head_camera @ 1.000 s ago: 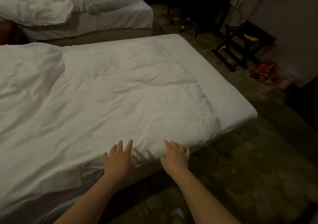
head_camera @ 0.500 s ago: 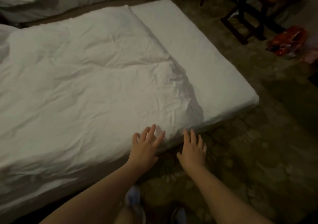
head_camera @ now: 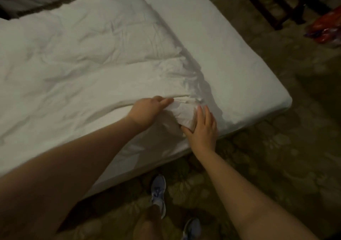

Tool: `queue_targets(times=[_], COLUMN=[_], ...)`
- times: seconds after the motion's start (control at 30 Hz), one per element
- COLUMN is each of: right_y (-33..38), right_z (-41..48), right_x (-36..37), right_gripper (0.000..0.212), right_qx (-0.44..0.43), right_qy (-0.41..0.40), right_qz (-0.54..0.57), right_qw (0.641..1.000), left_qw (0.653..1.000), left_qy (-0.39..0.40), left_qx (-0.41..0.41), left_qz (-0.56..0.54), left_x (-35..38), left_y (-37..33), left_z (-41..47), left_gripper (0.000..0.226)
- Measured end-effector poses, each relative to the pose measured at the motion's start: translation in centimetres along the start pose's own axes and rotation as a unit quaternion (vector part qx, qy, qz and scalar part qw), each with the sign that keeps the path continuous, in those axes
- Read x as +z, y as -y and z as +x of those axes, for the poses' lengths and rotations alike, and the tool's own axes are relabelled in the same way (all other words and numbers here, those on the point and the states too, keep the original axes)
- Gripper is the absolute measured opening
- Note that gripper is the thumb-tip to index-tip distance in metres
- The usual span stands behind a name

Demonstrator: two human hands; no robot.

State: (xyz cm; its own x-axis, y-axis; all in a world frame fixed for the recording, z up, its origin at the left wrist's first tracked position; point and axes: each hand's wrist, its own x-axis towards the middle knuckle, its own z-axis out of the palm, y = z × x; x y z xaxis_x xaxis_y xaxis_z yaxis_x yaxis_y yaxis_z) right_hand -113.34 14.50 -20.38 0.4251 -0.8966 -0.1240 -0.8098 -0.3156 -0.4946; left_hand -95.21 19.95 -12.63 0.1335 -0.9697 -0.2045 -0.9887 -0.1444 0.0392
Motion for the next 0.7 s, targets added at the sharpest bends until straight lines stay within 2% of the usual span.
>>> queue_targets(times=[0.13,0.2,0.23,0.33,0.4,0.5,0.57,0.6,0.63,0.7], right_y=[1.7,2.8,3.6,5.6,6.0,6.5,6.6,6.2,5.8,4.9], right_z=[-1.8,-1.2,-0.7,1.3,2.7,5.6,6.8,7.0,6.9,5.9], right_x=[1.5,2.4,2.4,0.6,-2.7,-9.6,-13.0,-13.7,-14.0,-13.4], right_gripper=[0.119,0.121,0.112,0.055,0.034,0.026,0.022,0.02,0.019,0.016], right_qx=[0.065,0.115,0.141,0.177,0.149,0.069,0.027,0.032,0.053,0.084], right_qy=[0.06,0.07,0.061,-0.013,-0.058,-0.118,-0.136,-0.139,-0.134,-0.119], right_qz=[0.025,0.061,0.101,0.245,0.236,0.256,0.276,0.283,0.297,0.297], right_qw=[0.996,0.989,0.983,0.953,0.959,0.957,0.951,0.948,0.944,0.944], left_qw=[1.0,0.999,0.998,0.994,0.992,0.991,0.984,0.978,0.979,0.988], left_qy=[-0.019,-0.029,-0.04,-0.075,-0.082,-0.108,-0.173,-0.205,-0.203,-0.154], left_qx=[-0.008,-0.001,0.001,-0.002,-0.014,-0.032,-0.022,-0.022,-0.026,-0.02], left_qz=[-0.006,-0.032,-0.047,-0.083,-0.091,-0.068,-0.038,-0.022,-0.008,0.018], left_x=[-4.2,-5.1,-5.6,-6.9,-7.5,-7.1,-6.3,-6.1,-6.0,-5.6], left_y=[0.8,1.1,1.1,1.3,1.4,1.2,0.2,-0.5,-1.3,-3.5], left_z=[0.8,0.4,0.0,-0.6,-0.6,-0.5,-0.3,-0.1,0.2,0.7], left_gripper=[0.051,0.049,0.055,0.065,0.064,0.055,0.056,0.059,0.066,0.087])
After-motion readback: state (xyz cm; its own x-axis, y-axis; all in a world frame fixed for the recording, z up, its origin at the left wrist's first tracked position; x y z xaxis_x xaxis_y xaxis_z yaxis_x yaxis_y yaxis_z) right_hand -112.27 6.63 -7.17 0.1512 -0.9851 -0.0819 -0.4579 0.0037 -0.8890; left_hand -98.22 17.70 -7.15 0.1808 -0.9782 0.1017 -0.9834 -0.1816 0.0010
